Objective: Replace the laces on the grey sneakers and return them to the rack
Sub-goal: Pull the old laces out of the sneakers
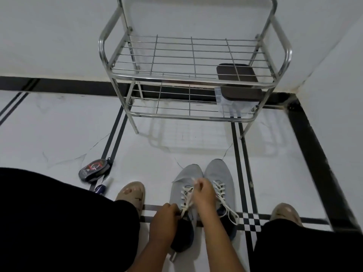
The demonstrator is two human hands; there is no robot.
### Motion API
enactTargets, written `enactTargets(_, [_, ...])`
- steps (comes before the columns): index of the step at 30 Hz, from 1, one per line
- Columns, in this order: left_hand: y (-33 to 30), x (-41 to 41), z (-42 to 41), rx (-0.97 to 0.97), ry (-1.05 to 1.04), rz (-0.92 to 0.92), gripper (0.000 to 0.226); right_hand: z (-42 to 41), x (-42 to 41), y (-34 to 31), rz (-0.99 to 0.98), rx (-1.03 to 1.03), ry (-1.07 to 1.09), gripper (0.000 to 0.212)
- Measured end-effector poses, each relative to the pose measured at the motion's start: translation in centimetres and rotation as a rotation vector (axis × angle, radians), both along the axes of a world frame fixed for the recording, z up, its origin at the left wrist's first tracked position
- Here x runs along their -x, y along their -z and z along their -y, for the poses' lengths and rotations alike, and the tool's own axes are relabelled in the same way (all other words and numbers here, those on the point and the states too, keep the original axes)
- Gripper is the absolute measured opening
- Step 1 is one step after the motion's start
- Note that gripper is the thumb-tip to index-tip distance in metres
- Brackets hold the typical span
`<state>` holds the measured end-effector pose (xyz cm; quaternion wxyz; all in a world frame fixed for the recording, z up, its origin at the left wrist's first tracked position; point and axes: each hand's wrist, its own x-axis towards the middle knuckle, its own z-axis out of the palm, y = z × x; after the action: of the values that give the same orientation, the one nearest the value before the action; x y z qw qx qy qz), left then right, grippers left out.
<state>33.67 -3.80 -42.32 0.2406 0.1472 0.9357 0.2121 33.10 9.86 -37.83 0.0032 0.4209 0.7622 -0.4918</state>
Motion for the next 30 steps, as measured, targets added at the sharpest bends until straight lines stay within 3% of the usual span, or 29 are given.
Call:
enactTargets(4, [0.1,-0.2,-0.3,-0.001,0.027,-0.056,0.01,-3.4,2.1,-3.7,-0.315,0.146,0.192,0.014])
enactTargets(6, [0.1,-0.1,-0.4,-0.016,0.035,-0.062,0.011,-3.7,1.3,-3.3,-0.203,0.092,0.154,0.014])
enactTargets(9, [0.2,0.2,-1.0,-0.078,0.043,-0.032,0.015,-4.1,-1.7,-0.7,0.263,-0.069,-0.072,0.022])
enactTargets(11, [0.1,0.7,-1.5,-0.117,0.031,0.016,0.016,-3.5,-3.3,0.4,0.438,0.083,-0.22,0.02])
enactTargets(13, [-0.2,1.1,-2.2,-0.133,0.033,0.075,0.014,-2.4,-4.2,0.6,0.417,0.223,-0.3,0.016])
enactTargets(15, [-0.5,1.5,-2.6,-0.165,-0.002,0.163,0.013,-1.4,-4.7,0.9,0.303,0.233,-0.334,0.024])
enactTargets(18, [-1.1,1.7,-2.7,-0.358,-0.364,0.428,0.009,-0.5,-5.3,1.1,0.16,0.305,-0.269,0.018])
enactTargets(22, [-3.0,3.0,-3.0,-0.721,-0.963,0.668,0.006,-0.1,-5.8,1.9,0.155,0.306,-0.231,0.018])
enactTargets(23, [-3.6,3.9,-2.8,-0.859,-1.131,0.688,0.012,-0.1,-5.7,1.8,0.155,0.312,-0.17,0.019])
enactTargets(25, [-4.5,6.0,-1.7,-1.071,-1.416,0.665,0.017,-1.1,-5.3,1.3,0.067,0.42,0.15,0.021])
enactTargets(26, [-4.5,6.9,-0.9,-1.067,-1.473,0.636,0.018,-1.9,-4.9,0.7,-0.023,0.526,0.376,0.018])
enactTargets(28, [-4.4,7.5,0.1,-0.823,-1.391,0.622,0.041,-3.5,-4.3,0.0,-0.179,0.654,0.636,0.019])
enactTargets(30, [-3.7,6.7,-0.2,-0.544,-1.218,0.581,0.053,-4.0,-4.3,-0.7,-0.046,0.418,0.495,0.027])
